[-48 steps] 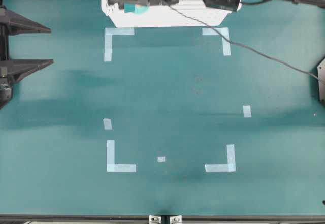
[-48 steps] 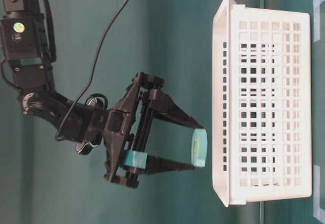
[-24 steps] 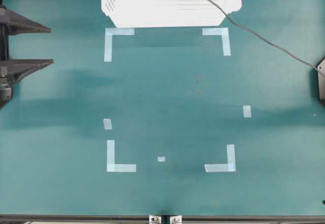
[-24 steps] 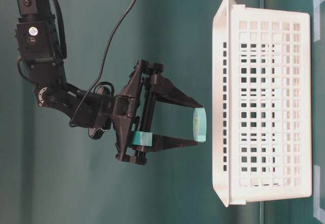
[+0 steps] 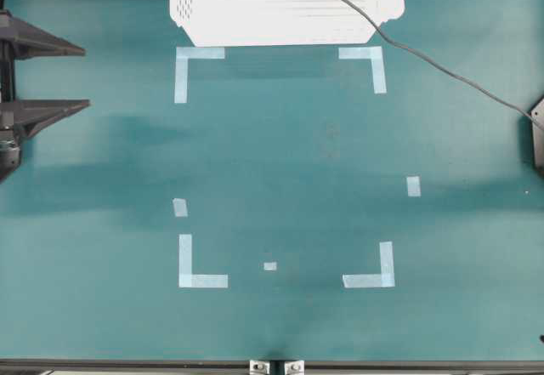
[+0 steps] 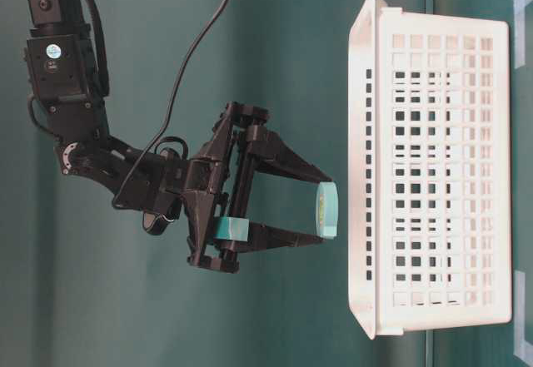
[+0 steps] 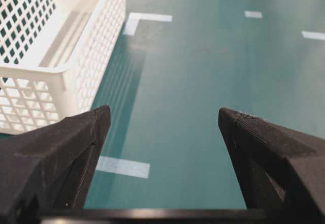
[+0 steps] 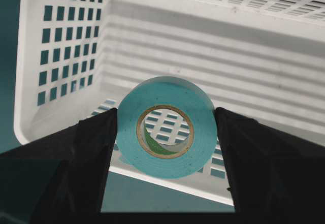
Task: Put the tape into the white basket.
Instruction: 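Open the right gripper to drop the tape into the basket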
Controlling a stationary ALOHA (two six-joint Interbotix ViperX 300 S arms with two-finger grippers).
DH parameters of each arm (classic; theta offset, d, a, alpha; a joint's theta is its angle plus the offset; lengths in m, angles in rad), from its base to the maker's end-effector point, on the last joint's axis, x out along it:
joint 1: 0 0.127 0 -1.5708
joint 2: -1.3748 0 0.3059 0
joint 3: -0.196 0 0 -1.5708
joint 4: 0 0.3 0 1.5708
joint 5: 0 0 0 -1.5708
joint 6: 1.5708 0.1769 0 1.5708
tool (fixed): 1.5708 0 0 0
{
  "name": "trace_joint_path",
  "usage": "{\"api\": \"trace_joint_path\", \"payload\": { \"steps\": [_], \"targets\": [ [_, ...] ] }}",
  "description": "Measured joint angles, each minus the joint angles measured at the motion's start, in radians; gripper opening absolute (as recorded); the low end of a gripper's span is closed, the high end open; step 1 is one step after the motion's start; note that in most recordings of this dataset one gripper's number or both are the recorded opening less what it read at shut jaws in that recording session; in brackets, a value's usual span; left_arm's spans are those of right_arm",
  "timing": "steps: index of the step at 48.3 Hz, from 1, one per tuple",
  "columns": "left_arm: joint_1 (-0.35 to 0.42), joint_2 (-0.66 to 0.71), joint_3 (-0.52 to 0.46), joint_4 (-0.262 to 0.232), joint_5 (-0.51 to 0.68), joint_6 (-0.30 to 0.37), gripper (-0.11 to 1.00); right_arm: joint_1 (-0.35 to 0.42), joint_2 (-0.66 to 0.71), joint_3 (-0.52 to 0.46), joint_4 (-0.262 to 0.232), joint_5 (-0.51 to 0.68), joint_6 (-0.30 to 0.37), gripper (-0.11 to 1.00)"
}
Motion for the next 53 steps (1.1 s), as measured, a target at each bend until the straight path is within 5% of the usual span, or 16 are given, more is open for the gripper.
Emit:
{"api": "trace_joint_path", "payload": {
  "steps": [6,14,31,53],
  "targets": [
    [0.000,-0.002,0.002,0.000,-0.002,0.000,0.76,0.000,0.000,0.000,0.002,0.003,-0.005,0.69],
    [0.000,0.000,0.000,0.000,-0.002,0.000,0.76,0.002,0.000,0.000,0.002,0.041,-0.029,0.98],
    [0.000,0.000,0.002,0.000,-0.002,0.000,0.76,0.009,0.000,0.000,0.002,0.055,-0.041,0.98],
    [0.034,-0.002,0.000,0.002,0.006,-0.005,0.76,0.060,-0.038,-0.020,0.009,0.057,-0.183,0.98]
  ]
}}
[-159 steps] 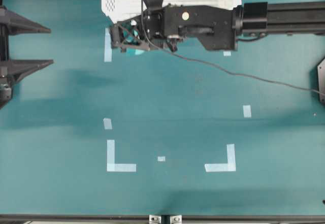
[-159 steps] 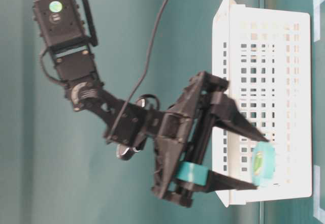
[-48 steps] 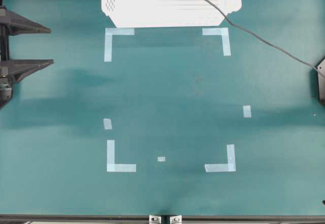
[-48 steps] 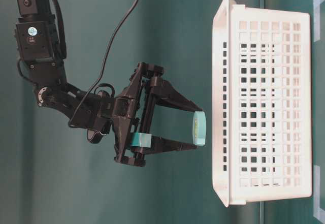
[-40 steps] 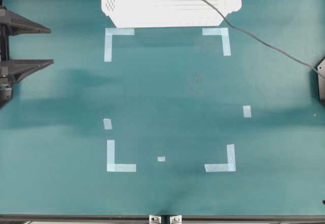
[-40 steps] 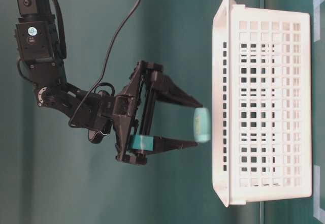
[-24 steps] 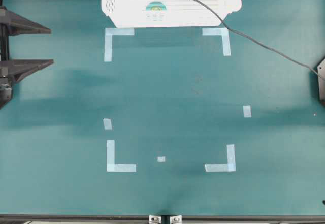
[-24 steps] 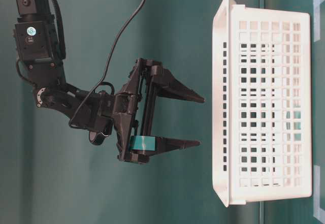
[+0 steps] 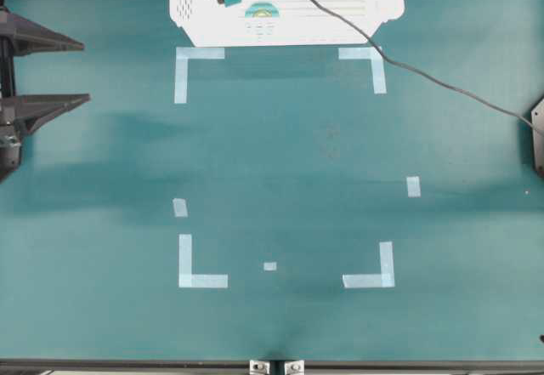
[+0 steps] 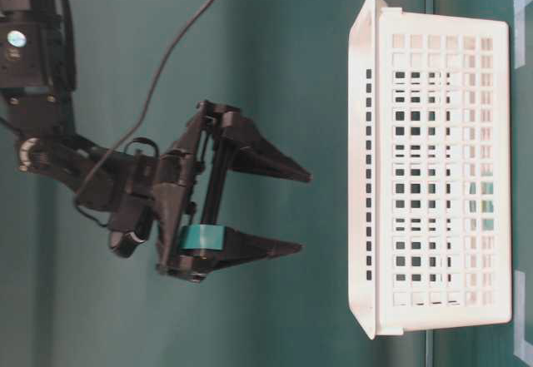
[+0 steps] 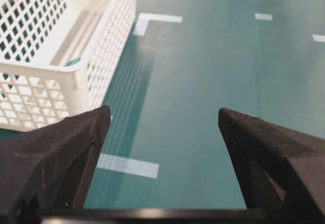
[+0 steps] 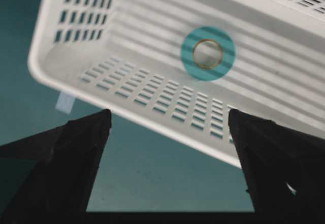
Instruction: Put the tape into the white basket.
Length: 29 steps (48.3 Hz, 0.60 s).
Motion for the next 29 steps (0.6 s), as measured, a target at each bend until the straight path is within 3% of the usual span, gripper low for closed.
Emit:
{"api": "trace_joint_path", "payload": {
  "steps": [14,29],
  "targets": [
    [0.005,0.000,0.000,-0.002,0.026,-0.017,0.76,0.029,-0.044,0.000,0.000,0.002,-0.100,0.98],
    [0.005,0.000,0.000,-0.002,0.028,-0.077,0.76,0.091,-0.112,0.000,0.000,0.032,-0.146,0.98]
  ]
}}
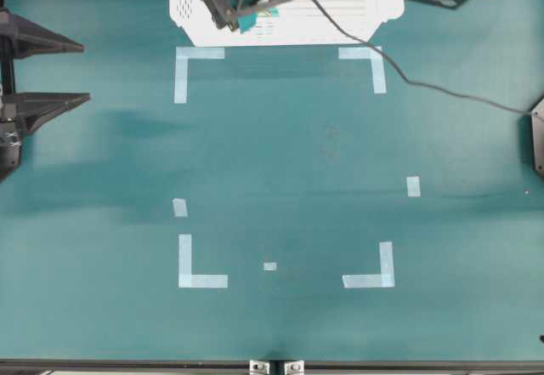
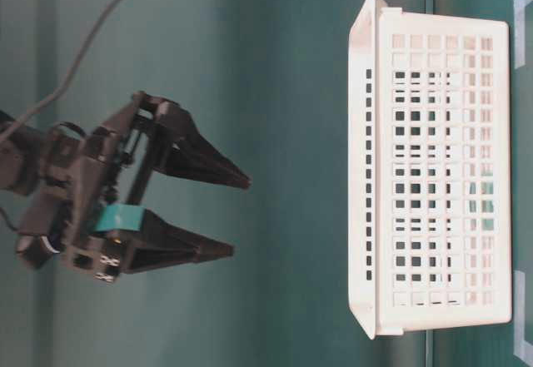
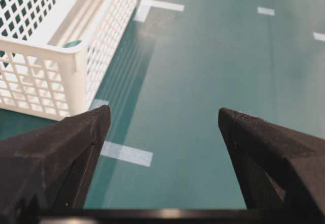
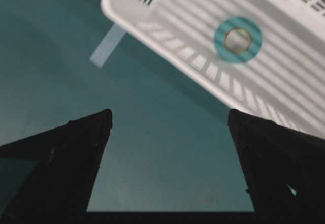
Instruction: Put the tape into the white basket.
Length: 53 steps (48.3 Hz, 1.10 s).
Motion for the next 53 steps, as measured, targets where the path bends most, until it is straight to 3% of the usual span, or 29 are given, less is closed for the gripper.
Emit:
{"api": "trace_joint_path", "payload": {
  "steps": [30,40,53],
  "targets": [
    [0.000,-0.009,0.000,0.002,-0.002,-0.080,0.76,0.121,-0.078,0.005,0.000,0.034,-0.164,0.98],
    [0.000,-0.046,0.000,0.002,0.000,-0.083,0.76,0.120,-0.143,0.098,-0.015,0.043,-0.167,0.98],
    [0.000,-0.080,0.000,0.000,0.000,-0.081,0.76,0.141,-0.302,0.295,-0.018,-0.133,-0.169,0.98]
  ]
}}
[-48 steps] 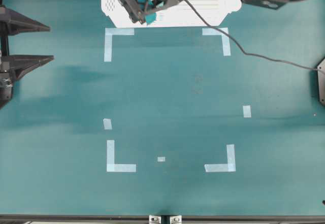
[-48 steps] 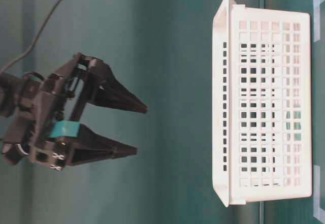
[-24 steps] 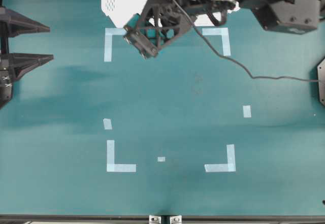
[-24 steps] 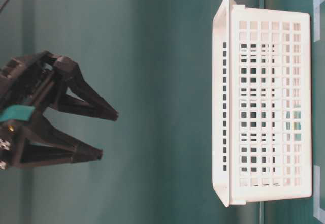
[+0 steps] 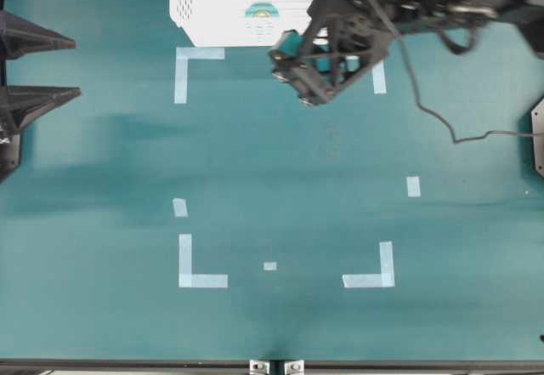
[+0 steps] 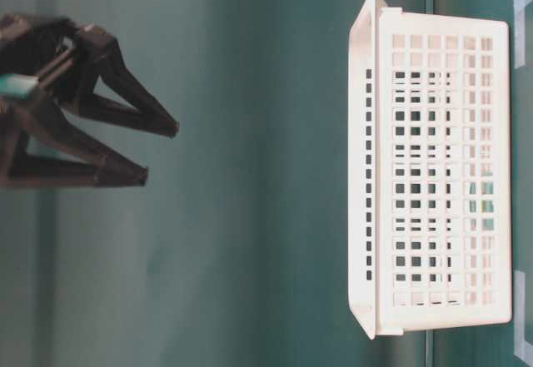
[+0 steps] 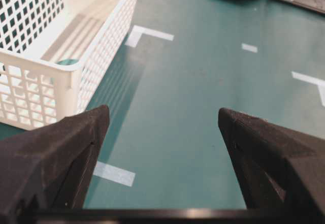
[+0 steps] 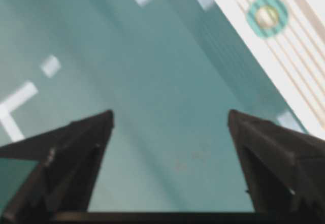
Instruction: Put the tape into the white basket.
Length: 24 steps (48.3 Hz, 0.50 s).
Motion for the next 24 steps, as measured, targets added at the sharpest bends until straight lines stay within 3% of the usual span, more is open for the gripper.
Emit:
{"api": "trace_joint_path", "payload": {
  "steps": [24],
  "targets": [
    [0.000,0.000,0.023,0.002,0.000,-0.002,0.76,0.046,-0.210,0.400,-0.002,-0.465,-0.064,0.98]
  ]
}}
